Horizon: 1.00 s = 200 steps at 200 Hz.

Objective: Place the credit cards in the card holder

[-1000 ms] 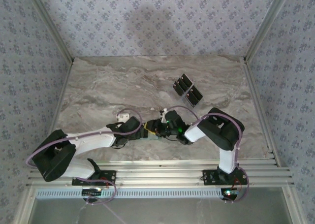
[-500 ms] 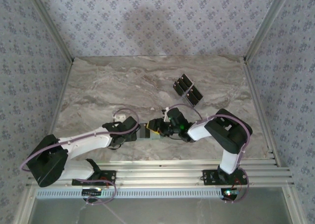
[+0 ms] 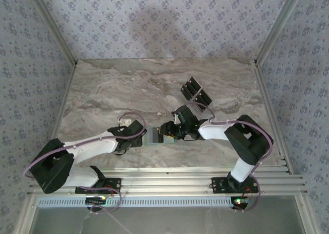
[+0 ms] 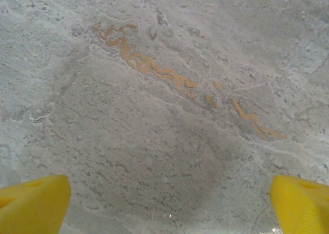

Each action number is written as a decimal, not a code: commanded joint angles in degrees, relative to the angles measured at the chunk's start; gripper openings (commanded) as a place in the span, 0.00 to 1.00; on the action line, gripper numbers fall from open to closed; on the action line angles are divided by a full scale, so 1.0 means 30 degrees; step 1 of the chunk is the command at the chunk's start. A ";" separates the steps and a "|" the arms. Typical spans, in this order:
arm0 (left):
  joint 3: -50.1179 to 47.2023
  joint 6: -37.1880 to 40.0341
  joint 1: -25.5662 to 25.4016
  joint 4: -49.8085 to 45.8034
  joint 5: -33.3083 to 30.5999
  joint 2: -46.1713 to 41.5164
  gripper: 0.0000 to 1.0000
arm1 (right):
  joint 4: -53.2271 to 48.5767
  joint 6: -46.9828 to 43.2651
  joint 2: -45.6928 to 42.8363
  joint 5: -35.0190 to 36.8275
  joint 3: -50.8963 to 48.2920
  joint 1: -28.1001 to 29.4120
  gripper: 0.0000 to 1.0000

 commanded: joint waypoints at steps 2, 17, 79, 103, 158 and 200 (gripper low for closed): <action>0.0714 0.0654 0.0155 0.0635 0.0076 0.0652 1.00 | -0.4411 -0.2252 -0.0937 0.1232 0.1391 0.0190 0.46; 0.0830 0.0770 0.0154 0.0914 0.0201 0.1001 1.00 | -0.5715 -0.2882 -0.1020 0.1895 0.1967 0.0253 0.42; 0.1072 0.0935 0.0140 0.1540 0.0489 0.2021 1.00 | -0.8207 -0.4570 0.0069 0.3680 0.3480 0.0835 0.11; 0.0965 0.0846 0.0148 0.1667 0.0559 0.2201 1.00 | -0.8240 -0.4726 0.0815 0.3663 0.3968 0.1048 0.08; 0.0659 0.0749 0.0155 0.2086 0.0781 0.2406 1.00 | -0.8228 -0.4758 0.2293 0.3322 0.5048 0.1602 0.07; 0.0351 0.0663 0.0125 0.2520 0.1039 0.2611 1.00 | -0.8085 -0.4600 0.2857 0.3180 0.5529 0.1948 0.07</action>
